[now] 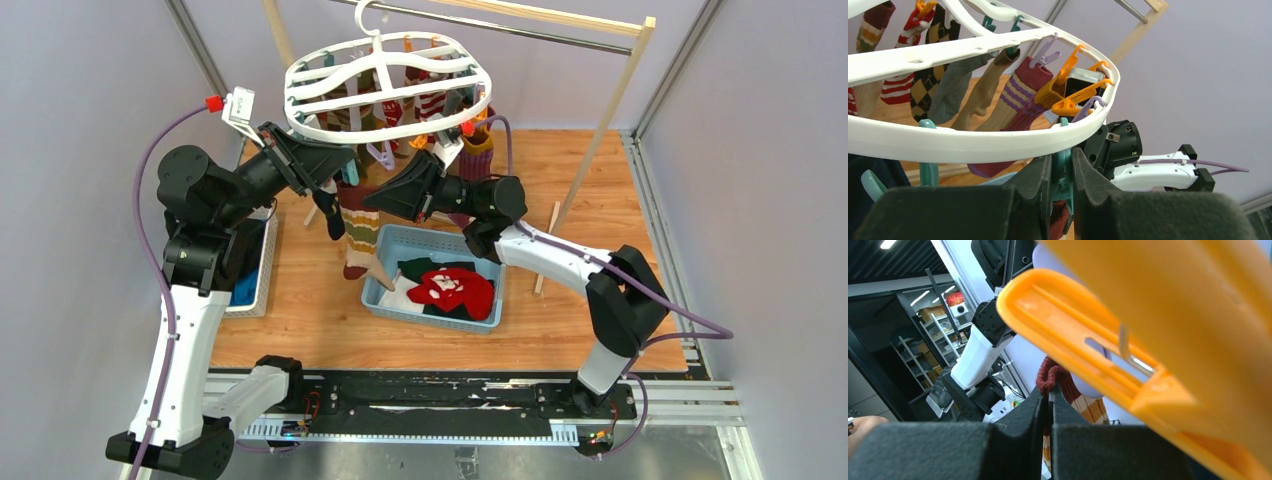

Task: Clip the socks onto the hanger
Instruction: Clamp the sock onto the hanger.

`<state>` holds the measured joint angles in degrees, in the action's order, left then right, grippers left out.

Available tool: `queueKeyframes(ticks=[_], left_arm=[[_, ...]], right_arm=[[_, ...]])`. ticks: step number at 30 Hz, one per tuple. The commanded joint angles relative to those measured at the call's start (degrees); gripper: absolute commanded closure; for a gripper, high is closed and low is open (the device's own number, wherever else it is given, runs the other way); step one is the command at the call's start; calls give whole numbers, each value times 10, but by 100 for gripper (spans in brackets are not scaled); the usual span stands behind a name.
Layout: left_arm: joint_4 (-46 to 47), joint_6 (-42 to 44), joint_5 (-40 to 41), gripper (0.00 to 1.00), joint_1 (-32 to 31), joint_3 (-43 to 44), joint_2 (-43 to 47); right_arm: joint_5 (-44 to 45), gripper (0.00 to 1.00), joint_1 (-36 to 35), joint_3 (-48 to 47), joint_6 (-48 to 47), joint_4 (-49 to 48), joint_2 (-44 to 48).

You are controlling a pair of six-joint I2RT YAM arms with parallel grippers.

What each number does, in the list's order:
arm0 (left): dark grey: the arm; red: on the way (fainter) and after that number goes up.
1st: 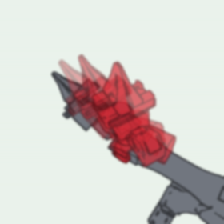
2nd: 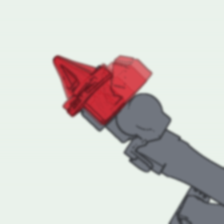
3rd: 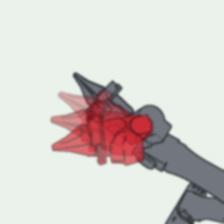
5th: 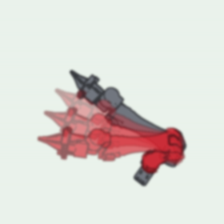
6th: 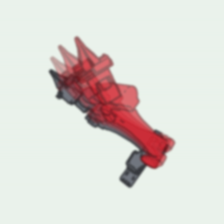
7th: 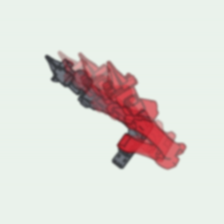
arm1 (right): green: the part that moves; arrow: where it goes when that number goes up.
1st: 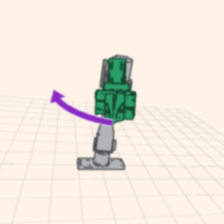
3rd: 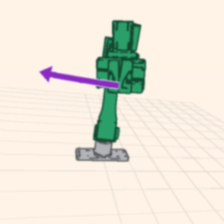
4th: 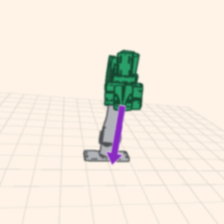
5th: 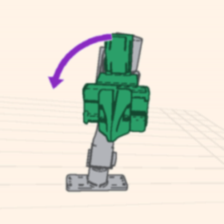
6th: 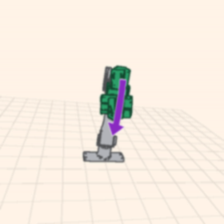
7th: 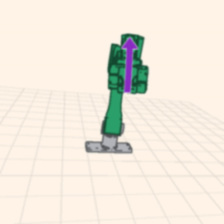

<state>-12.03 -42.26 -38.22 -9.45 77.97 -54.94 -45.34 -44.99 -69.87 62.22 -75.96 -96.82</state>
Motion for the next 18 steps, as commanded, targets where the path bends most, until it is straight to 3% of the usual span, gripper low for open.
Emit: queueKeyframes(ticks=[1,7,18], left_arm=[[1,-1,-41,100,0,-8,-2],[6,-3,-49,100,0,-12,0],[10,-7,-62,100,0,-9,-4]], right_arm=[[32,100,17,-10,37,-66,-11],[61,100,16,-9,83,-136,-40],[82,100,15,-19,103,-152,-51]])
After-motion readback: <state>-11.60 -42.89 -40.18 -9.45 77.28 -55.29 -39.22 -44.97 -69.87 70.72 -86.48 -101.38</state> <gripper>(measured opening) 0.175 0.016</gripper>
